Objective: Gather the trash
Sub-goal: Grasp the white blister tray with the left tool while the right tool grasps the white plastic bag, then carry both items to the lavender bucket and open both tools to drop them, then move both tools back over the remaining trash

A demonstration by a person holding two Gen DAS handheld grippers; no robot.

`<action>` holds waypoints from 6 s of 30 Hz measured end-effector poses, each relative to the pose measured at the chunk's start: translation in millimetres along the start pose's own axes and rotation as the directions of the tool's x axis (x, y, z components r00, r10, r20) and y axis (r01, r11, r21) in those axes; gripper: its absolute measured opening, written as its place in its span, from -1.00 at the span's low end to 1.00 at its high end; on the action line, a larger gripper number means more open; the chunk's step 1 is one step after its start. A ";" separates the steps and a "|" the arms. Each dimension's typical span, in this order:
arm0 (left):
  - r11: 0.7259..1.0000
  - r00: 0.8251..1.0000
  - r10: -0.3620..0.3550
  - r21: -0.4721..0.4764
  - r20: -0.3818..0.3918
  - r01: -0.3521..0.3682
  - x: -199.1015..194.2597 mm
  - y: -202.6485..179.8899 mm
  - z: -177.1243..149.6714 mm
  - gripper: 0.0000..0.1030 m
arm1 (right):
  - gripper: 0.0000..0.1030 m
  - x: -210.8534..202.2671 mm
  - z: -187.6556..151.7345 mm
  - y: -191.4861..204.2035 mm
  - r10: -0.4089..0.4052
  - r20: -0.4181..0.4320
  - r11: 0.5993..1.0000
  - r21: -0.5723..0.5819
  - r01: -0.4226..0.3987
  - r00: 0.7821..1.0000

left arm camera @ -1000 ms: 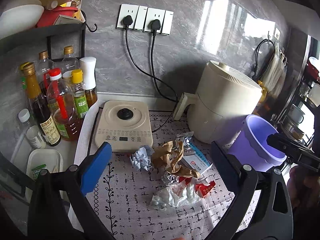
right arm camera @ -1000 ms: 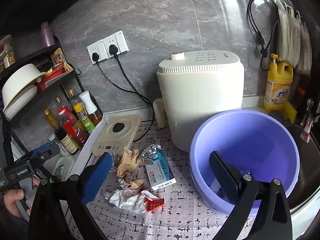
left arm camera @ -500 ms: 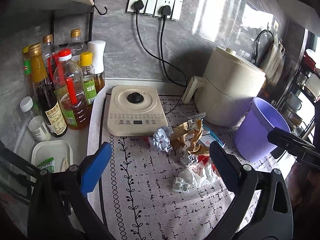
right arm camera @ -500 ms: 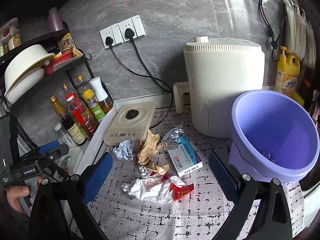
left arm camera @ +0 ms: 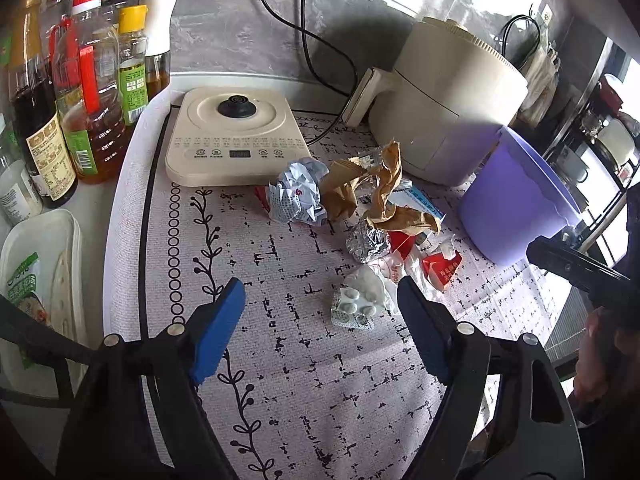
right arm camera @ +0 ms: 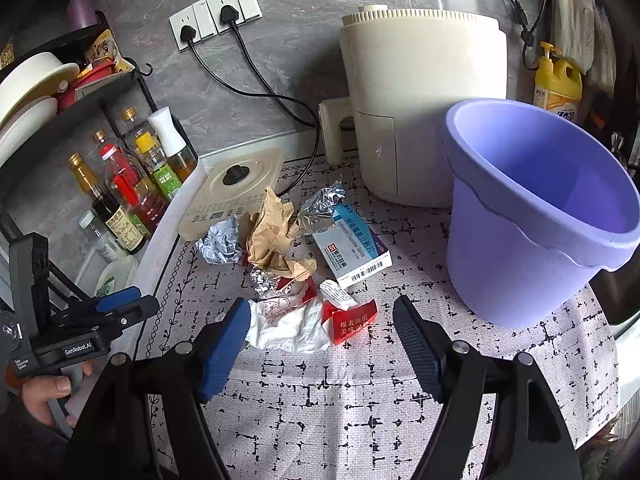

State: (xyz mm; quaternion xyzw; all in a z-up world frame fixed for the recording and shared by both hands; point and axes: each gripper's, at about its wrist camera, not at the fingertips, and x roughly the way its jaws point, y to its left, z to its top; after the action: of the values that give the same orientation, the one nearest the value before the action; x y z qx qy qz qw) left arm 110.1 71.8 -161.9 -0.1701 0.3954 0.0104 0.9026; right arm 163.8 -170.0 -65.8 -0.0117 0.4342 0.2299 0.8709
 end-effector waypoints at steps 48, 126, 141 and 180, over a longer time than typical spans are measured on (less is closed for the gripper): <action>0.982 0.979 0.188 0.047 -0.078 -0.185 27.8 -2.3 -20.3 -0.18 | 0.16 53.8 -2.5 13.0 0.086 -0.123 0.993 -0.074 -0.096 0.989; 0.957 0.965 -0.160 0.274 0.206 0.100 24.9 -287.3 113.0 -0.18 | 0.40 -126.3 78.2 -231.5 -0.058 0.233 0.994 0.107 0.034 0.971; 0.956 0.979 -0.145 0.275 0.146 0.100 66.2 -324.5 105.6 0.59 | 0.40 -120.8 67.0 -258.4 -0.019 0.205 0.989 0.145 -0.011 0.979; 0.995 0.979 0.080 0.052 0.187 -0.091 -32.6 -114.3 60.6 0.88 | 0.80 -74.7 52.1 -90.3 0.064 0.155 0.998 0.008 -0.066 0.986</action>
State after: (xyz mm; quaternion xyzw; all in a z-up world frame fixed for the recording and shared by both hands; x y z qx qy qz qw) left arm 148.1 -13.0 -66.2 -0.1241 0.3171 0.0528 0.9388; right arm 201.4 -268.3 7.4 0.0260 0.3671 0.2555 0.8940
